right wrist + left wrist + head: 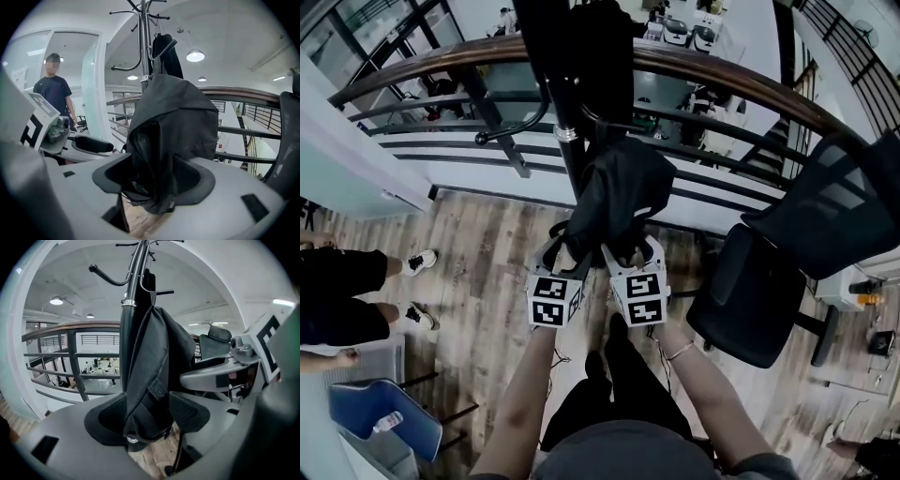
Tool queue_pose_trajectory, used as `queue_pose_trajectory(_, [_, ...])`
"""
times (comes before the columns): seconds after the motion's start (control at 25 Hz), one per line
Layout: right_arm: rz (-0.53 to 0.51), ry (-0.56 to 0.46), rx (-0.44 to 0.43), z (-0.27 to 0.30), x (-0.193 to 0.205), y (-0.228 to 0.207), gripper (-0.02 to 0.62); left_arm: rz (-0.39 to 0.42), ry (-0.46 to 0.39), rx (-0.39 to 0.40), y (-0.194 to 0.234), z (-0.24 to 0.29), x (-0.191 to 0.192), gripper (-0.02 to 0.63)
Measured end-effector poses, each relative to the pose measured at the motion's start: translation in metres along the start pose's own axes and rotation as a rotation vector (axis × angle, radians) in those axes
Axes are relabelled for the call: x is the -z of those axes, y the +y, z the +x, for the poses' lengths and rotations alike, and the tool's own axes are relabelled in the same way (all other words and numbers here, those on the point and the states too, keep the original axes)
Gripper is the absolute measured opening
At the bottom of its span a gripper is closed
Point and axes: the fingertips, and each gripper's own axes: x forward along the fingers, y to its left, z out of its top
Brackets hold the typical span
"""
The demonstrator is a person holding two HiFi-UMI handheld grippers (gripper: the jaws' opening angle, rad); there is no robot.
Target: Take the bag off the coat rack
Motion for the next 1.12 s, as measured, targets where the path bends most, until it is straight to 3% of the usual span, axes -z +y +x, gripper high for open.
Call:
queue_pose_trajectory(0.24, [-0.061, -0.009, -0.016, 0.007, -0.005, -0.005, 0.282, 0.053, 0.026, 0.033, -0.003, 0.023, 0.001, 0.284])
queue_pose_trajectory(0.48, [-0.133, -0.028, -0.05, 0.01, -0.011, -0.007, 0.25, 0.09, 0.04, 0.063, -0.008, 0.052, -0.005, 0.29])
queue_pose_trajectory(0.96, [-0.068, -0.047, -0.005, 0.016, -0.013, -0.038, 0.182, 0.095, 0.02, 0.058, -0.02, 0.081, -0.011, 0.287])
queue_pose_trajectory(1.12, [-0.058, -0.065, 0.002, 0.013, -0.015, -0.045, 0.147, 0.086, 0.018, 0.047, -0.02, 0.082, -0.011, 0.219])
